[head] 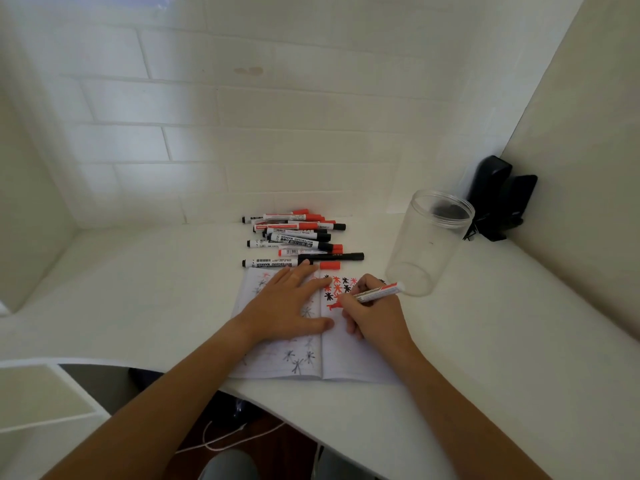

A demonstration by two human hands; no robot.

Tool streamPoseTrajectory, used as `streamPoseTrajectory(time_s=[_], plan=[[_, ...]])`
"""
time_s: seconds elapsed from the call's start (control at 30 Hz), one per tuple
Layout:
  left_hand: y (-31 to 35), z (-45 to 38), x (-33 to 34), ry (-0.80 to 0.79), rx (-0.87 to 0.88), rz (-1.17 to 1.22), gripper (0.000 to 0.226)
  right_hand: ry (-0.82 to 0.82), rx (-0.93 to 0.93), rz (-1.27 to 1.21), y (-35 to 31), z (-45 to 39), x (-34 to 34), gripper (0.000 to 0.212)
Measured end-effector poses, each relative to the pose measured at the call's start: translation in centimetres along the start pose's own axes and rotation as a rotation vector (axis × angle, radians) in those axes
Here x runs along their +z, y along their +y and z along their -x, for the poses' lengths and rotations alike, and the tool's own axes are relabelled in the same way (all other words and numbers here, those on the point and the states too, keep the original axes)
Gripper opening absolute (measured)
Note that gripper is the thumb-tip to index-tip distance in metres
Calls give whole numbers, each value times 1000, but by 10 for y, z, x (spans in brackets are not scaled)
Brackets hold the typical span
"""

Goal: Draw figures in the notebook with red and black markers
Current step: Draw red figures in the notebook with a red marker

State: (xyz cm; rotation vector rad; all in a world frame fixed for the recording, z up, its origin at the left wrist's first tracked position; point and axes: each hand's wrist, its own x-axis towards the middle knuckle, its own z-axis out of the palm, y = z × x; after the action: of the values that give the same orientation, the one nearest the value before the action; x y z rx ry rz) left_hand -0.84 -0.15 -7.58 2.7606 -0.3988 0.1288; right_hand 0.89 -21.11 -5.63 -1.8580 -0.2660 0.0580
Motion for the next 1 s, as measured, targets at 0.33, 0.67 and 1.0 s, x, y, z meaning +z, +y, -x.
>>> streamPoseTrajectory(time_s=[0.33,0.67,1.0], plan=[[1,1,0,3,-2,1,85,-53,-28,16,-2,3,0,21],[1,1,0,-7,-5,-2,89,-3,-2,114,-4,4,-2,21],[2,0,-8,-32,0,39,87,113,1,-7,-3,-3,-19,19]])
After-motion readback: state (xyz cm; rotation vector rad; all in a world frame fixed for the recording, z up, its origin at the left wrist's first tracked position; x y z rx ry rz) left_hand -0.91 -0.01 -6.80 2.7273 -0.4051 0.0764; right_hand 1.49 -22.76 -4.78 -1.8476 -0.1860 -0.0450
